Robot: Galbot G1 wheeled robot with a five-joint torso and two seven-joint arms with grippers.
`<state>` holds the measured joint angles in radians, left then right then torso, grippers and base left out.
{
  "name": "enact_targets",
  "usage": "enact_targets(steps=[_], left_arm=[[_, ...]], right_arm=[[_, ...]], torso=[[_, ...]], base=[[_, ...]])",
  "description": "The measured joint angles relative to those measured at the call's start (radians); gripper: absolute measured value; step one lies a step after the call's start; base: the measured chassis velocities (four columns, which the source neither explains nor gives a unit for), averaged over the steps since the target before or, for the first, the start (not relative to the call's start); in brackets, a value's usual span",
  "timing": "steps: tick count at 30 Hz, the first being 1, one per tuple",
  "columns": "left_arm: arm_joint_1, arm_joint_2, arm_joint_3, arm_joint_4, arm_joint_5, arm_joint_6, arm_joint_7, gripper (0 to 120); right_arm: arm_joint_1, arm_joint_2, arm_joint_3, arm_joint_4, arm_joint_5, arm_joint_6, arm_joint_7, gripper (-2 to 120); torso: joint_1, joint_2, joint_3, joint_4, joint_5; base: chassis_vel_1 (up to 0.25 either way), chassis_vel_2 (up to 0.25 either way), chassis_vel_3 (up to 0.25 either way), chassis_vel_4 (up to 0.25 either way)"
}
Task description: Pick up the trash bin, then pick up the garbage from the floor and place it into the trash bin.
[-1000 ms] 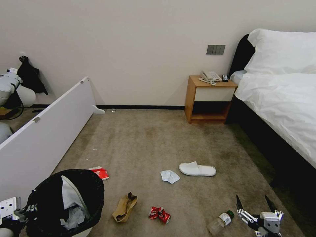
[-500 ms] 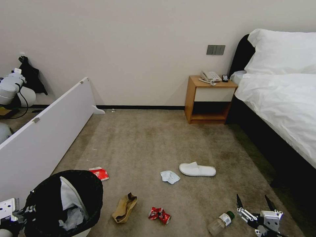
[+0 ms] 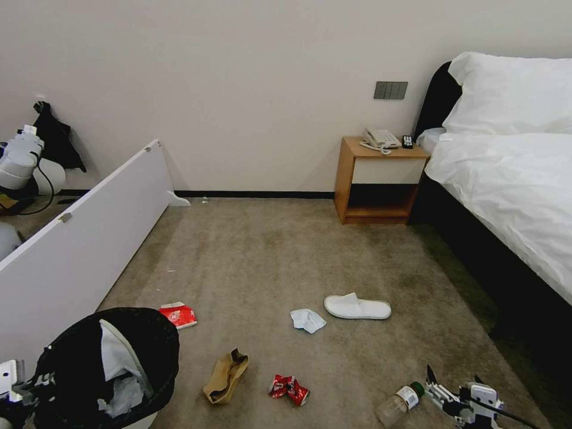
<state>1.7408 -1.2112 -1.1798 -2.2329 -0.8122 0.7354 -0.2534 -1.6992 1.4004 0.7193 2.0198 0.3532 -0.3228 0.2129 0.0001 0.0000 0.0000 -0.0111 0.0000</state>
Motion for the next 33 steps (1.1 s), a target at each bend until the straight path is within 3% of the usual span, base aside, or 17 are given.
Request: enact_targets(steps=[4,9,21,33], left_arm=[[0.009,-0.001,-0.019,0.000,-0.005,0.000,0.000,4],[0.017,-0.005,-0.046,0.005,-0.013,0.000,0.000,4],[0.044,-0.022,-0.086,-0.011,-0.018,0.000,-0.001,4],[0.062,-0.038,-0.099,-0.026,-0.018,0.000,-0.001,4]], right_arm=[[0.053,-0.015,-0.005,-0.047,0.054,-0.096,0.019,100],[0.123,-0.023,-0.006,-0.125,0.123,-0.154,0.060,100],[0.288,-0.012,-0.073,-0.332,0.228,-0.202,0.092,100],[0.350,0.009,-0.096,-0.466,0.269,-0.210,0.121,100]], torso=[[0.000,0.000,0.000,0.0000,0.0000],[0.000,0.000,0.000,-0.0001,0.0000],[0.000,0.000,0.000,0.0000,0.0000],[0.000,0.000,0.000,-0.0001,-0.0001]], base=[[0.000,0.000,0.000,0.000],[0.000,0.000,0.000,0.000],[0.000,0.000,0.000,0.000],[0.000,0.000,0.000,0.000]])
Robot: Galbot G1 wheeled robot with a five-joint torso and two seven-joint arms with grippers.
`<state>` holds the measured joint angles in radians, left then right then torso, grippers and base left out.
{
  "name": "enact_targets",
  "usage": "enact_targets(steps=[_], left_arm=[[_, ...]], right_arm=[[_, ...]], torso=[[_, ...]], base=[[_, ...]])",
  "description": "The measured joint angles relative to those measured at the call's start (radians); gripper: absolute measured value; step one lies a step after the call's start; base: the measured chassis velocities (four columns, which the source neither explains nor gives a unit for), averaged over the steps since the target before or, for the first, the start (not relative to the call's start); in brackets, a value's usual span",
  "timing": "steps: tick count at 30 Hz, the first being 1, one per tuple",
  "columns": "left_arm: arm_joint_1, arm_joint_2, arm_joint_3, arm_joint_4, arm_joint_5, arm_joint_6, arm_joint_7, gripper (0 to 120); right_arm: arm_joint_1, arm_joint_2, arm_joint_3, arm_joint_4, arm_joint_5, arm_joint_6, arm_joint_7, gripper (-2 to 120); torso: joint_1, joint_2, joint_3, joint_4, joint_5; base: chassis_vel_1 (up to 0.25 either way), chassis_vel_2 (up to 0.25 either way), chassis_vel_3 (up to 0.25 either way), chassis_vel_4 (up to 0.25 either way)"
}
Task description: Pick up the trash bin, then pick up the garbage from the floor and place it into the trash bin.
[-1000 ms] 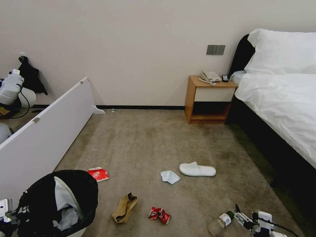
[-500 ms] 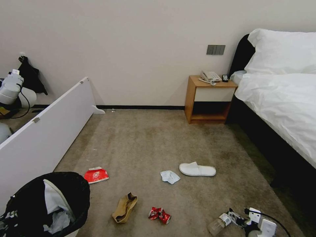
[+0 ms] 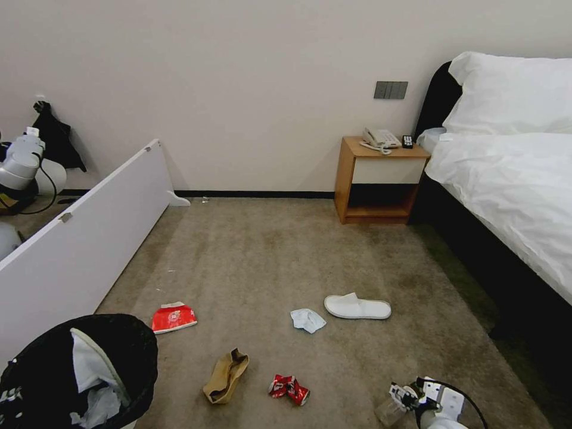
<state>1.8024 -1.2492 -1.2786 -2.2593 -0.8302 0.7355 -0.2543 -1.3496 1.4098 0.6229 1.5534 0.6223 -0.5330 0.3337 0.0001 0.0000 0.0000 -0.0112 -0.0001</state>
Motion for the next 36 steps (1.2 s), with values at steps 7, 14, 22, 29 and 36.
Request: enact_targets(steps=[7,14,22,29,36], left_arm=[[0.003,-0.001,-0.002,-0.007,-0.002,0.000,0.000,4],[0.007,-0.007,-0.002,-0.016,-0.003,0.000,0.000,4],[0.009,-0.009,-0.003,-0.016,-0.006,0.000,0.000,4],[0.008,-0.009,-0.002,-0.017,-0.008,0.000,0.000,4],[0.006,-0.012,-0.001,-0.017,-0.009,0.000,0.000,4]], right_arm=[[0.023,0.010,0.008,-0.041,0.033,-0.003,0.014,100],[0.037,0.017,0.017,-0.068,0.078,-0.005,0.024,100],[0.064,0.025,0.022,-0.105,0.089,-0.006,0.024,100],[0.078,0.026,0.027,-0.124,0.092,-0.008,0.024,95],[0.090,0.025,0.030,-0.140,0.112,-0.018,0.022,70]], torso=[[0.000,0.000,0.000,0.0000,0.0000],[0.000,0.000,0.000,-0.0001,0.0001],[0.000,0.000,0.000,0.0000,0.0001],[0.000,0.000,0.000,0.0000,0.0001],[0.000,0.000,0.000,0.0000,0.0001]], base=[[0.000,0.000,0.000,0.000],[0.000,0.000,0.000,0.000],[0.000,0.000,0.000,0.000],[0.000,0.000,0.000,0.000],[0.000,0.000,0.000,0.000]])
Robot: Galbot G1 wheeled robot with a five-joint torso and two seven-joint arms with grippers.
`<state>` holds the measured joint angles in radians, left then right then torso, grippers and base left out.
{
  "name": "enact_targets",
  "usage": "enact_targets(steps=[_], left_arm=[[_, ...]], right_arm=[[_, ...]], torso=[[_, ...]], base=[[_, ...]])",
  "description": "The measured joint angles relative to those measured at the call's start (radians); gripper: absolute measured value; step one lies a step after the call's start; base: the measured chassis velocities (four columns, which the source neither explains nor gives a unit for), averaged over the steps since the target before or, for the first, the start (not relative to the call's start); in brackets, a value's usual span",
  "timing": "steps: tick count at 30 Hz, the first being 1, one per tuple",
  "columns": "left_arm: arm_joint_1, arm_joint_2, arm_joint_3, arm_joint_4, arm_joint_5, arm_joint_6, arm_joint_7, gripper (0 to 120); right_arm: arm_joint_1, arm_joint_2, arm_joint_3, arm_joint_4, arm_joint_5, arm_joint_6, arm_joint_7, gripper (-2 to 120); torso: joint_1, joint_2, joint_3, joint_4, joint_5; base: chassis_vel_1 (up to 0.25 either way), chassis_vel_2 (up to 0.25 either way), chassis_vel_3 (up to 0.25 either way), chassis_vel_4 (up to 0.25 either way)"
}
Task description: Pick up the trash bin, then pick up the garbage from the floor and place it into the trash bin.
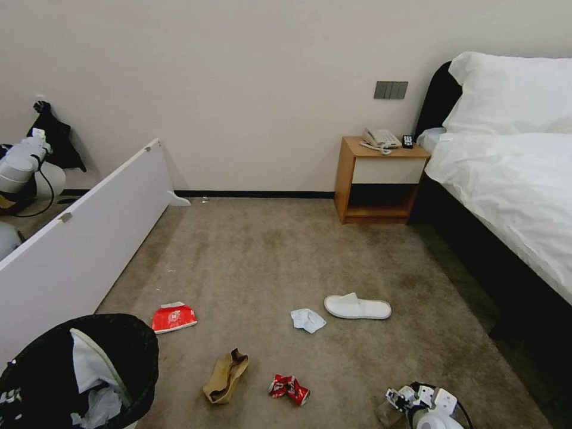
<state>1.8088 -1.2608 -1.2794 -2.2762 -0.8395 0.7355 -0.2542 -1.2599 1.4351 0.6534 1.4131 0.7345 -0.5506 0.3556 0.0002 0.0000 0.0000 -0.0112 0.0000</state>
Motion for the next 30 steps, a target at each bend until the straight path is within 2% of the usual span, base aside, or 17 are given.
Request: enact_targets(steps=[3,4,6,9,11,13,14,17,24,26,27,28,30], left_arm=[[-0.001,0.000,0.000,-0.001,0.000,0.000,0.000,4],[-0.001,0.000,0.000,-0.001,0.000,0.000,0.000,4],[-0.001,0.000,0.001,-0.001,-0.001,0.000,0.000,4],[-0.001,0.000,0.001,-0.001,-0.001,0.000,0.000,4],[-0.001,-0.001,0.001,-0.004,-0.001,0.000,0.000,4],[-0.001,-0.001,0.001,-0.004,-0.002,0.000,0.000,4],[-0.001,-0.001,0.002,-0.004,-0.002,0.000,0.000,4],[-0.002,-0.001,0.003,-0.005,-0.002,0.000,0.000,4],[-0.004,-0.002,0.004,-0.007,-0.003,0.000,-0.001,4],[-0.005,-0.003,0.007,-0.007,-0.003,0.000,-0.002,4],[-0.005,-0.003,0.007,-0.007,-0.003,0.000,-0.002,4],[-0.005,-0.005,0.012,-0.007,-0.004,0.000,-0.002,4],[-0.004,-0.005,0.014,-0.007,-0.005,0.000,-0.002,4]], right_arm=[[0.013,0.003,0.003,-0.017,0.005,-0.004,-0.001,57],[0.013,0.003,0.003,-0.017,0.005,-0.004,-0.001,57],[0.027,0.006,0.007,-0.032,0.009,-0.008,-0.002,45],[0.032,0.007,0.009,-0.037,0.013,-0.010,-0.002,41],[0.044,0.009,0.016,-0.050,0.024,-0.014,-0.002,33],[0.045,0.009,0.018,-0.052,0.027,-0.015,-0.002,32],[0.047,0.008,0.021,-0.055,0.036,-0.017,-0.002,26],[0.050,0.007,0.026,-0.059,0.040,-0.019,-0.002,22],[0.010,-0.007,0.025,-0.021,0.037,-0.020,-0.003,22],[-0.028,-0.018,0.023,0.020,-0.001,-0.017,-0.012,22],[-0.028,-0.018,0.023,0.020,-0.001,-0.017,-0.012,22],[-0.069,-0.035,0.023,0.086,-0.076,0.010,-0.049,22],[-0.086,-0.045,0.024,0.122,-0.106,0.030,-0.070,22]], torso=[[0.000,0.000,0.000,0.0000,0.0000],[0.000,0.000,0.000,0.0000,0.0000],[0.000,0.000,0.000,0.0000,-0.0001],[0.000,0.000,0.000,0.0000,-0.0002],[0.000,0.000,0.000,0.0000,-0.0005],[0.000,0.000,0.000,0.0000,-0.0004],[0.000,0.000,0.000,-0.0001,-0.0005],[0.000,0.000,0.000,0.0002,-0.0002],[0.000,0.000,0.000,0.0003,0.0003],[0.000,0.000,0.000,-0.0006,0.0005],[0.000,0.000,0.000,-0.0006,0.0005],[0.000,0.000,0.000,-0.0006,0.0006],[0.000,0.000,0.000,-0.0004,0.0003]], base=[[0.000,0.000,0.000,0.000],[0.000,0.000,0.000,0.000],[0.000,0.000,0.000,0.000],[0.000,0.000,0.000,0.000],[0.000,0.000,0.000,0.000],[0.000,0.000,0.000,0.000],[0.000,0.000,0.000,0.000],[0.000,0.000,0.000,0.000],[0.000,0.000,0.000,0.000],[0.000,0.000,0.000,0.000],[0.000,0.000,0.000,0.000],[0.000,0.000,0.000,0.000],[0.000,0.000,0.000,0.000]])
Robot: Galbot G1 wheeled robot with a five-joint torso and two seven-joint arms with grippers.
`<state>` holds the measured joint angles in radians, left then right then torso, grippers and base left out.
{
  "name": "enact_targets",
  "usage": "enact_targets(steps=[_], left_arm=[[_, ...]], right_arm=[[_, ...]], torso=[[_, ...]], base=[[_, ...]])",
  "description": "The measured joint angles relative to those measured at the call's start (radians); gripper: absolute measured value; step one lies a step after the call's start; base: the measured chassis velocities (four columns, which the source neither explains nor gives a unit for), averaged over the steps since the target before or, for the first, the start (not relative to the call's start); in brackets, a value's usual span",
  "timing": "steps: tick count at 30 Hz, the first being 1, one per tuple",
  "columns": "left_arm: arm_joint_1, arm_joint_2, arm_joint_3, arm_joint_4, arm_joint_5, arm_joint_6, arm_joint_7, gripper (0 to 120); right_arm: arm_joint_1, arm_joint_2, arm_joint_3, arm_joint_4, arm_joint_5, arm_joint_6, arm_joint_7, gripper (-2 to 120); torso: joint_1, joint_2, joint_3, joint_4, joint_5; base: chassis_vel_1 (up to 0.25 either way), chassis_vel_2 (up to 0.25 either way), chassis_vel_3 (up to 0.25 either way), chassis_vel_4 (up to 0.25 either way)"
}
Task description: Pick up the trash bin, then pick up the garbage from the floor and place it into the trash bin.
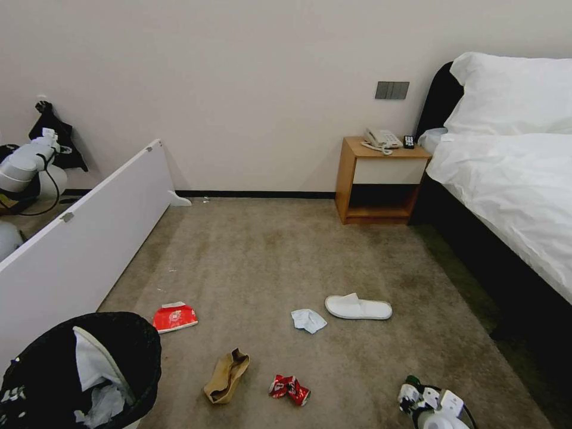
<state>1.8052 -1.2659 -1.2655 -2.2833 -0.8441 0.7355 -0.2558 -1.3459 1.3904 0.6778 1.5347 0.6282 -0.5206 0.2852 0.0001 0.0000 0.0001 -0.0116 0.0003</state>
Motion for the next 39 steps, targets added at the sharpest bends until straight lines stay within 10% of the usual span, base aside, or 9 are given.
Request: enact_targets(steps=[12,24,30,39], left_arm=[[-0.008,0.017,0.044,0.013,0.000,0.000,-0.008,4],[-0.016,0.037,0.113,-0.011,0.046,0.000,-0.012,4],[-0.037,0.049,0.138,-0.013,0.059,0.000,-0.016,4],[-0.099,0.135,0.155,0.009,0.057,0.000,-0.021,4]], right_arm=[[-0.055,-0.146,-0.007,0.416,-0.074,0.302,-0.230,22],[0.214,-0.404,-0.291,0.467,0.135,0.573,-0.500,22],[0.386,-0.402,-0.486,0.389,0.155,0.649,-0.528,22],[0.778,-0.168,-0.868,0.228,0.228,0.684,-0.535,22]], torso=[[0.000,0.000,0.000,0.0008,-0.0003],[0.000,0.000,0.000,0.0008,-0.0004],[0.000,0.000,0.000,0.0007,-0.0006],[0.000,0.000,0.000,0.0008,-0.0006]], base=[[0.000,0.000,0.000,0.000],[0.000,0.000,0.000,0.000],[0.000,0.000,0.000,0.000],[0.000,0.000,0.000,0.000]])
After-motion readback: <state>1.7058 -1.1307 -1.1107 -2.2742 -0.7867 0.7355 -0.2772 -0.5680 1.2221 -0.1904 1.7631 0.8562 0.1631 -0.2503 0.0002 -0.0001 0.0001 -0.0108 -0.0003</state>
